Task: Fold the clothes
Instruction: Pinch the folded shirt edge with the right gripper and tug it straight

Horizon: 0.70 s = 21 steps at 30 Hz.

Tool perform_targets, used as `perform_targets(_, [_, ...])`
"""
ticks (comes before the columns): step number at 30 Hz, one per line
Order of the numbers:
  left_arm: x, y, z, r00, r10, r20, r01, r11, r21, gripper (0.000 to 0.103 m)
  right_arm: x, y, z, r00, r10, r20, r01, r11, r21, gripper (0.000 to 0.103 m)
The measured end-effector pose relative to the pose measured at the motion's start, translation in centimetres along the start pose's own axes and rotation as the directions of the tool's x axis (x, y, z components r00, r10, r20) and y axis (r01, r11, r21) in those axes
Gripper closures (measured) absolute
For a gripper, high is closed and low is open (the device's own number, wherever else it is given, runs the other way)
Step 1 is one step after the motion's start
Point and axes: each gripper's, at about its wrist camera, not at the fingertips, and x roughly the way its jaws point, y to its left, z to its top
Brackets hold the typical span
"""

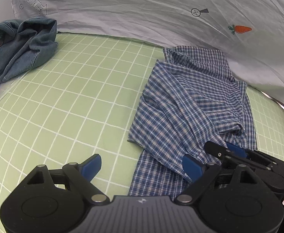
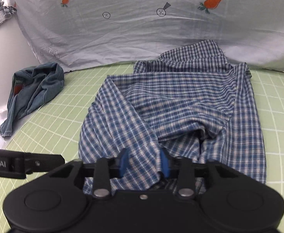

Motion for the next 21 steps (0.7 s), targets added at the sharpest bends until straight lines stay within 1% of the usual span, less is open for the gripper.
perform_targets(1, [-0.3, 0.0, 0.0, 1.000, -0.001, 0.009, 0.001, 1.000, -0.001, 0.012, -0.2, -0.2, -0.1, 1.000, 0.001, 0.004, -0.001, 1.000, 0.005, 0.098])
perform_targets(4, [-1.2, 0.1, -0.2, 0.999, -0.003, 0.035, 0.003, 1.000, -0.008, 0.012, -1.5, -0.6, -0.1, 0.999, 0.010, 0.032, -0.011, 1.000, 0.029, 0.099])
perform_targets(7, [-2.2, 0.5, -0.7, 0.998, -0.013, 0.058, 0.015, 0.999, -0.044, 0.012, -3.1, -0.7, -0.1, 0.998, 0.010, 0.063, -0.012, 0.999, 0.043, 0.100])
perform_targets(12, [-4.6, 1.4, -2.8, 0.995, -0.017, 0.094, 0.025, 0.996, -0.083, 0.012, -5.3, -0.7, -0.6, 0.997, -0.002, 0.076, -0.002, 0.999, 0.052, 0.100])
perform_targets(16, [-6.0, 2.0, -4.8, 0.996, -0.021, 0.091, 0.032, 0.993, -0.113, 0.012, -7.4, -0.9, -1.5, 0.996, -0.010, 0.089, 0.002, 0.995, 0.095, 0.100])
perform_targets(21, [-7.0, 1.9, -7.3, 0.997, -0.026, 0.067, 0.032, 0.994, -0.102, 0.012, -9.8, -1.6, -4.0, 0.996, -0.036, 0.081, 0.021, 0.984, 0.177, 0.100])
